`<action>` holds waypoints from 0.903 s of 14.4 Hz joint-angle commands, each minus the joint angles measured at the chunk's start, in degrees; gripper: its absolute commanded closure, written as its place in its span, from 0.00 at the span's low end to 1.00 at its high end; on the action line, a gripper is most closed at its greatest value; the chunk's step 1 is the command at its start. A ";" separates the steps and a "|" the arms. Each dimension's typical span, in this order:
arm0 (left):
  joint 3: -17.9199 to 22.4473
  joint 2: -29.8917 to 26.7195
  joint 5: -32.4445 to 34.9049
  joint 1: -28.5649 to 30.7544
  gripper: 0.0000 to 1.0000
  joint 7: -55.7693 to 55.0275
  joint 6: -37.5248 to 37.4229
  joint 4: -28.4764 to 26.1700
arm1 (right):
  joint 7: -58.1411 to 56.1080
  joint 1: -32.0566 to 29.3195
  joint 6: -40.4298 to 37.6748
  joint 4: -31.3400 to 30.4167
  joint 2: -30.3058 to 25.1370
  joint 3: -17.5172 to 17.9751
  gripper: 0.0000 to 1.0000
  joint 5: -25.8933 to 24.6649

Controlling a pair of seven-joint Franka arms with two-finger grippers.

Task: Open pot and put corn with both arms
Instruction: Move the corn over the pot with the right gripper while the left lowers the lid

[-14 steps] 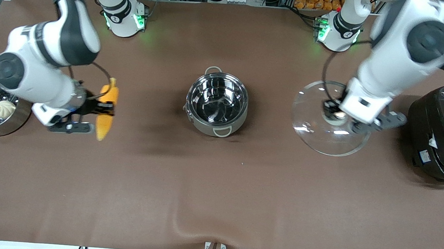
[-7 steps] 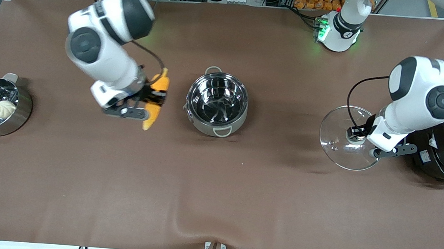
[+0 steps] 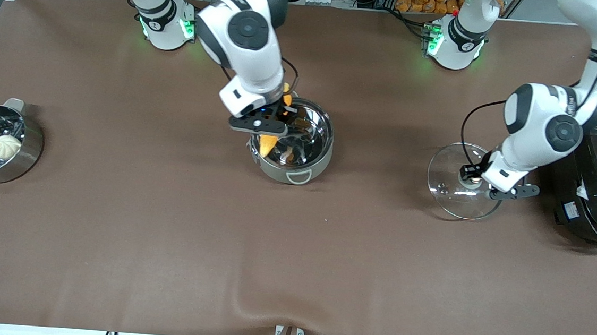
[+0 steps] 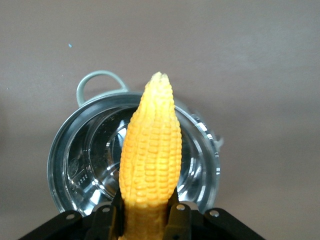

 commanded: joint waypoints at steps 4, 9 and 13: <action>-0.76 -0.39 0.15 0.04 1.00 0.47 7.25 -6.56 | 5.49 2.22 4.87 0.45 5.62 -0.22 0.84 -5.68; -0.84 1.72 0.33 0.04 0.26 0.48 7.25 -5.25 | 9.02 3.54 10.94 -1.13 8.62 -0.30 0.82 -7.97; -0.76 0.59 0.33 0.57 0.00 0.65 6.90 -2.18 | 9.55 3.80 11.30 -1.05 9.06 -0.22 0.76 -8.06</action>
